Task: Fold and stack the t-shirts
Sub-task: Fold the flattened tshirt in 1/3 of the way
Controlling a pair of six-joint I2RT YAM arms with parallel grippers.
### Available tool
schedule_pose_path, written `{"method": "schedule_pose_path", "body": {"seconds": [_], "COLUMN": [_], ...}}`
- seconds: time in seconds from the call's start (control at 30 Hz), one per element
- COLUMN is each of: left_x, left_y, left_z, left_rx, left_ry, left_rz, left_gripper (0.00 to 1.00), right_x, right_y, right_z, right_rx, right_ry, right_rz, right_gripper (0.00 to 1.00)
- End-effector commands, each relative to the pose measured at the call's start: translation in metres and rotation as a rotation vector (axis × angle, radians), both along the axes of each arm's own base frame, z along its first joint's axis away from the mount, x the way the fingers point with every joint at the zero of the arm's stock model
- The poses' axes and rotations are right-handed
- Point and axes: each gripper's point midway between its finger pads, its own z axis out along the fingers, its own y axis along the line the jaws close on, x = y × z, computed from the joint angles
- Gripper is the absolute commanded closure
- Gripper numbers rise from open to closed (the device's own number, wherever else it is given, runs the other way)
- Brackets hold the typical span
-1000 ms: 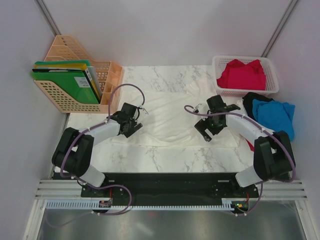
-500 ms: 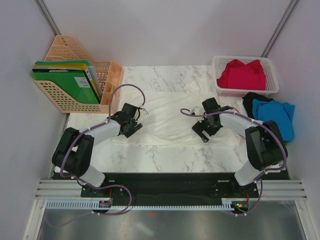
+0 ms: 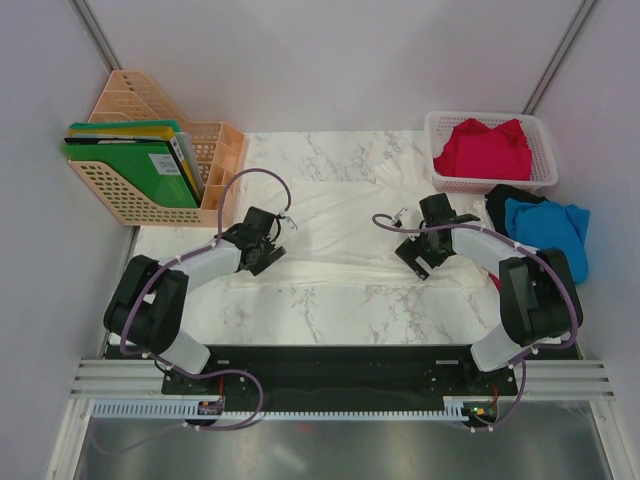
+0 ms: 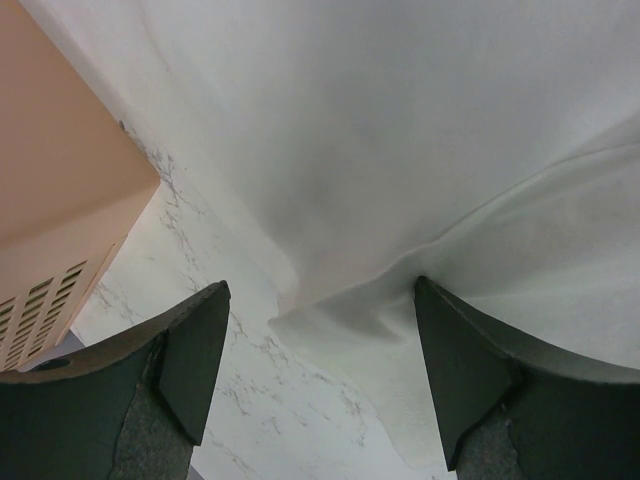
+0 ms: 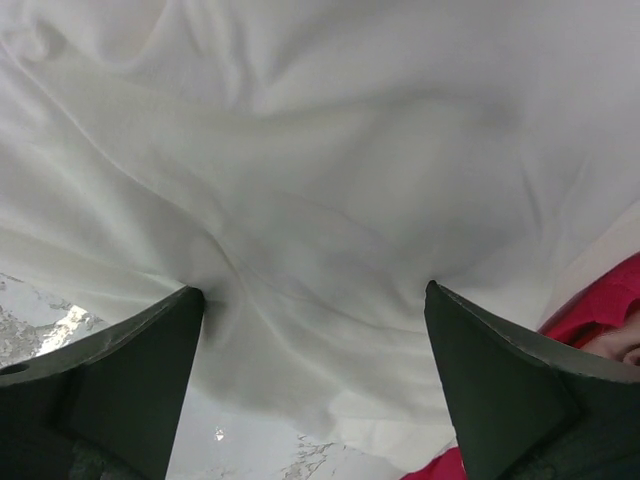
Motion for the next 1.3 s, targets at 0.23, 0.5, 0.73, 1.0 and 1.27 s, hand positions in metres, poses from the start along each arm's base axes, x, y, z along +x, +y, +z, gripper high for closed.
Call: {"method": "schedule_pose_path", "body": {"seconds": [0.23,0.5,0.73,1.0,1.27], "left_x": [-0.023,-0.027,-0.029,-0.03,-0.041], "left_y": [0.014,0.014,0.016,0.013,-0.036], "left_z": [-0.027,0.004,0.047,0.067,0.057], "left_rx": [0.063,0.007,-0.021,-0.065,-0.243], "left_ry": [0.092,-0.001,-0.105,-0.159,-0.001], "left_rz": [-0.014,-0.02,-0.029,-0.039,-0.169], "left_gripper": [0.18,0.18,0.17,0.18,0.19], "right_x": [-0.037,-0.044,-0.045,-0.036,-0.031], "right_y": [-0.044,-0.044,-0.035,-0.03,0.025], "right_z": [-0.01,0.033,0.071,0.095,0.098], "right_rx": [-0.178,-0.153,-0.081,-0.044,0.181], "right_ry": [0.099,-0.018,-0.102,-0.164,-0.15], "right_rz": [0.006,0.028,0.005,-0.006,0.035], "right_gripper": [0.02,0.02,0.02,0.02,0.34]}}
